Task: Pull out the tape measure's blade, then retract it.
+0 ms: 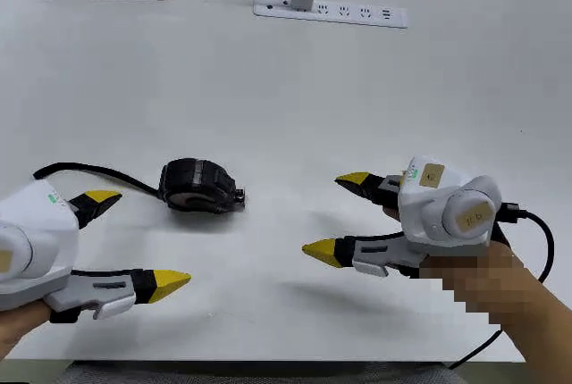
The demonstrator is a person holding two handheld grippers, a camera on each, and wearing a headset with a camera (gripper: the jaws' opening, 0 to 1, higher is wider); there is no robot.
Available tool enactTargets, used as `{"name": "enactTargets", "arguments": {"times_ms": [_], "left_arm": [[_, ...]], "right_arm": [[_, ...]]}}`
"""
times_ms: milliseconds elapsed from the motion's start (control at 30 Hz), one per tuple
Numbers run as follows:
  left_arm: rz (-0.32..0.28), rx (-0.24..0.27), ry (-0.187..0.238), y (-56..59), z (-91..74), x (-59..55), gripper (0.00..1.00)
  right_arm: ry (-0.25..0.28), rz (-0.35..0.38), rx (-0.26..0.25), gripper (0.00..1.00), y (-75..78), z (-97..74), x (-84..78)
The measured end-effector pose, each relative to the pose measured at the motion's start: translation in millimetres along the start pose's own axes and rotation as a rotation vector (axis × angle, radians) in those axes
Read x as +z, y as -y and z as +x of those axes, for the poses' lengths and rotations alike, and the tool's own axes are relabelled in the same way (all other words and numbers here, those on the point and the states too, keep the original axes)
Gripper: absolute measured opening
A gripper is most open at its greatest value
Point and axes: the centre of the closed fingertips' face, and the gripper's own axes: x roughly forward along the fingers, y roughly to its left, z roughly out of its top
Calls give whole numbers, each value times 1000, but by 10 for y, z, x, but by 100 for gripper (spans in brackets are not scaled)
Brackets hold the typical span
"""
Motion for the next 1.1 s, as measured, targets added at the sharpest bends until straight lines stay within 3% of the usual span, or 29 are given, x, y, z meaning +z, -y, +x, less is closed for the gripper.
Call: {"name": "enactTargets", "arguments": {"times_ms": [667,1100], "left_arm": [[10,-22,23,12,-148,0,82],[15,-48,37,25,-217,-10,84]], "right_arm": [[-2,24,-38,61,-18,-258,-139],[-8,60,-38,70,-50,-370,-229]]}}
